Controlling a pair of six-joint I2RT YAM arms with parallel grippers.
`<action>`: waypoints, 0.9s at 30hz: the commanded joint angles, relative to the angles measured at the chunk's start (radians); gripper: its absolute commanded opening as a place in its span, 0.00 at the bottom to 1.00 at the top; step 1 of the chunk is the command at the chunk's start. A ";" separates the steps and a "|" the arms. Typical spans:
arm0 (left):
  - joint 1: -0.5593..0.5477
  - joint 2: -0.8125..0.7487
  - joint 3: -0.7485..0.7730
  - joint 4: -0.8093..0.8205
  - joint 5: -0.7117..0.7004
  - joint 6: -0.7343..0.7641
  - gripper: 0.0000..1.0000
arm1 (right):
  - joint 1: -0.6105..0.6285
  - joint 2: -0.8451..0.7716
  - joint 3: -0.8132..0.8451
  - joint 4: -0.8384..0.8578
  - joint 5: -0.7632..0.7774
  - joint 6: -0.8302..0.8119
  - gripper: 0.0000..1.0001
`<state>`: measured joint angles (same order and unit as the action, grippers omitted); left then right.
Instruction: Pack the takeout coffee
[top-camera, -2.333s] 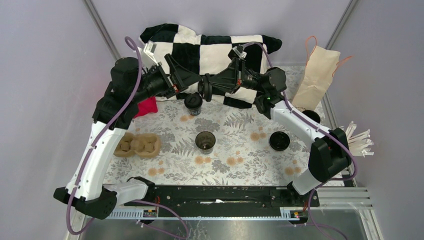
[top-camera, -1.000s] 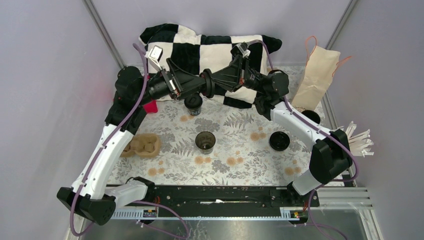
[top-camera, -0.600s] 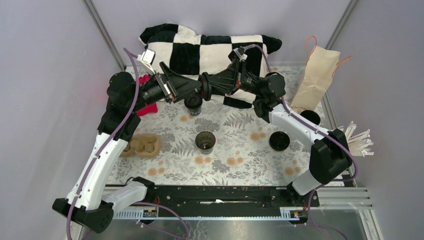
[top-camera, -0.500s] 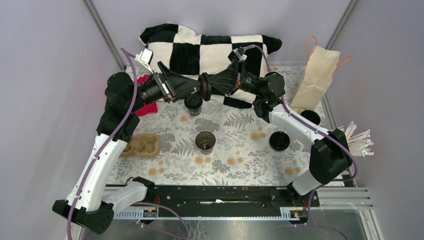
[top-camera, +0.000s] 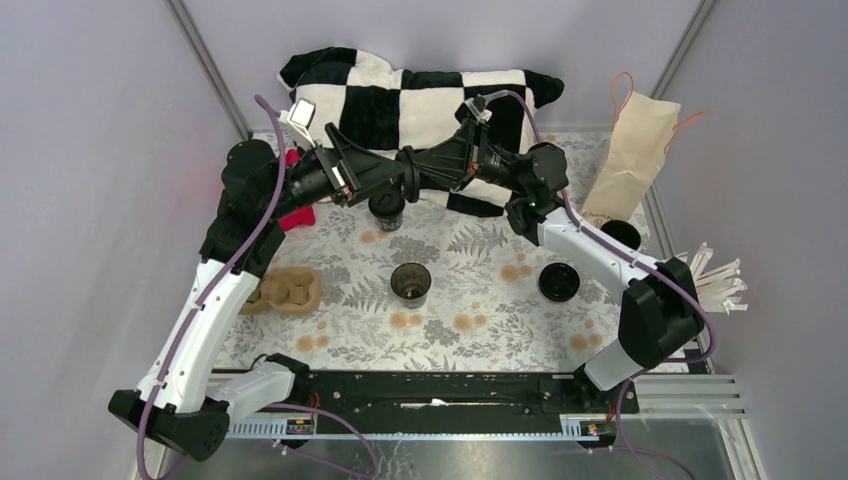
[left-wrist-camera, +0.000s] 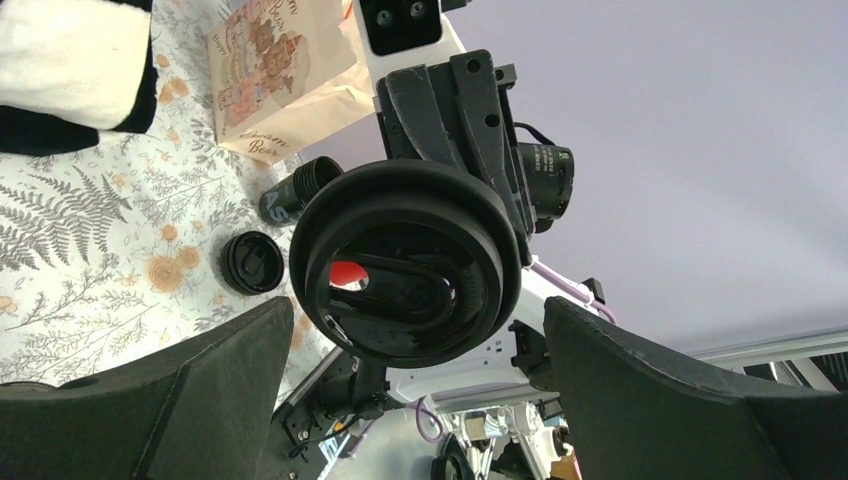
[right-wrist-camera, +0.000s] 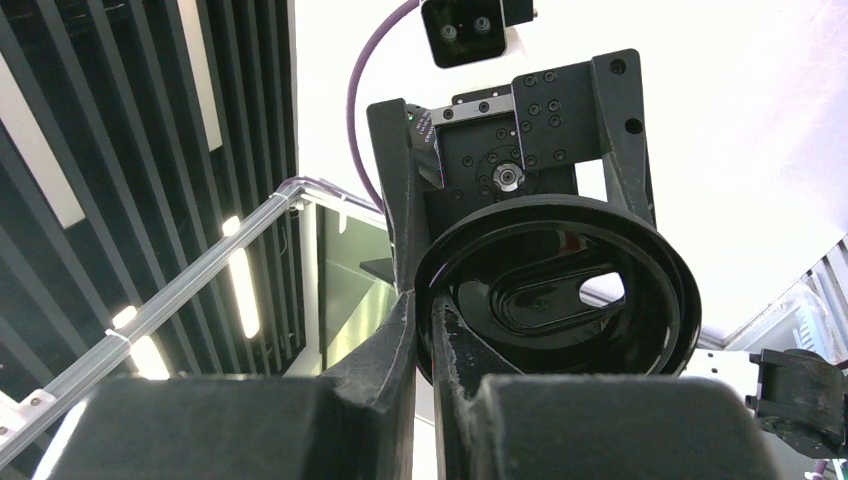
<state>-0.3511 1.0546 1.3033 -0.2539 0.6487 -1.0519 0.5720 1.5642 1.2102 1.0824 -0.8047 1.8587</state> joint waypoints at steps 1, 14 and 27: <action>0.004 -0.004 0.046 -0.003 -0.015 0.032 0.99 | 0.014 -0.021 0.045 0.035 -0.011 -0.016 0.00; 0.004 0.021 0.026 0.096 0.049 -0.011 0.99 | 0.027 0.016 0.054 0.077 -0.006 0.009 0.00; 0.004 0.033 0.035 0.057 0.038 0.002 0.84 | 0.029 0.023 0.063 0.061 -0.001 -0.001 0.00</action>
<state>-0.3496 1.0824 1.3067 -0.2310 0.6785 -1.0557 0.5900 1.5864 1.2259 1.1038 -0.8047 1.8679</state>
